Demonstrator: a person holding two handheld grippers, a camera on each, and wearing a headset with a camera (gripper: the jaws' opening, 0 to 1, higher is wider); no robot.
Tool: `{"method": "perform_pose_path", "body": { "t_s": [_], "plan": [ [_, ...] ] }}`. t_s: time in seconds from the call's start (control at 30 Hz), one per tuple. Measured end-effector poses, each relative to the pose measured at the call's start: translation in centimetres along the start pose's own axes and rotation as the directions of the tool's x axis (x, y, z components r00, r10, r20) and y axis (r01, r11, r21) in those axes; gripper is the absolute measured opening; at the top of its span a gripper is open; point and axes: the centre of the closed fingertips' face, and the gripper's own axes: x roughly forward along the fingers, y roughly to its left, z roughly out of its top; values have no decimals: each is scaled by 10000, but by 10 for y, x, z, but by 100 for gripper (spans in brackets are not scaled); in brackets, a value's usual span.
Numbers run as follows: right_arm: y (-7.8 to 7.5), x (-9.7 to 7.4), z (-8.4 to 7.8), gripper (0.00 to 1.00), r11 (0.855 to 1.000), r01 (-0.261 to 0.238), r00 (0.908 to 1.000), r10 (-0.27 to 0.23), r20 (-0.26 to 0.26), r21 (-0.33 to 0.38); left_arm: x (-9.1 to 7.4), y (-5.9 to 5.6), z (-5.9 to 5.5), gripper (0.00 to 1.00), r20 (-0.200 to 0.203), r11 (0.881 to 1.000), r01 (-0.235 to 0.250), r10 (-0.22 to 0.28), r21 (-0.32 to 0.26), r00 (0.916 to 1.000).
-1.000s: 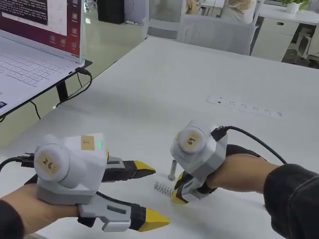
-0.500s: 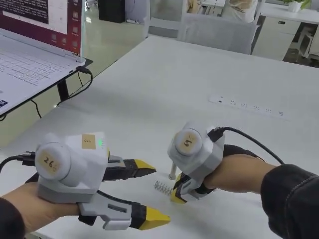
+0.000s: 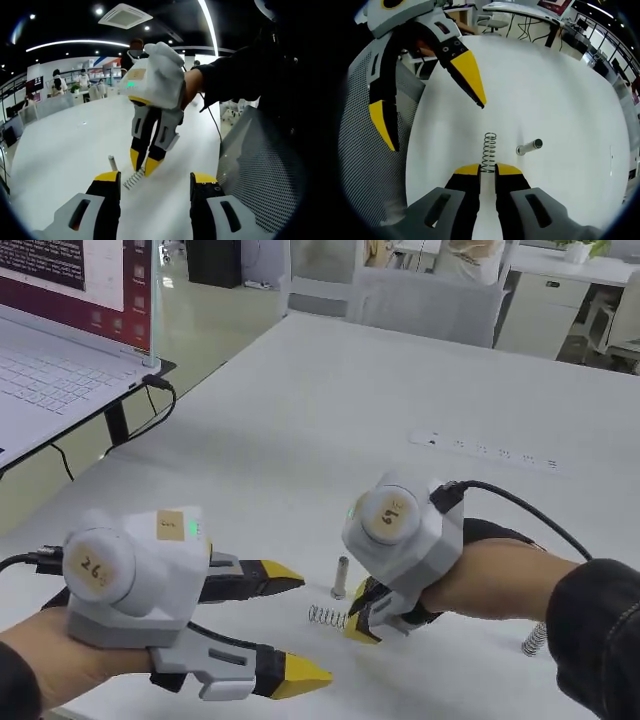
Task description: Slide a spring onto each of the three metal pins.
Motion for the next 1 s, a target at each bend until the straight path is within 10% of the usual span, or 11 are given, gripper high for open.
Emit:
{"method": "perform_pose_path", "body": {
  "t_s": [1.0],
  "plan": [
    [40,-68,28,9,9758,-542,9958,685,609,-2117,-2,-6,18,30,266,9967,410,-429,694,9987]
  ]
}}
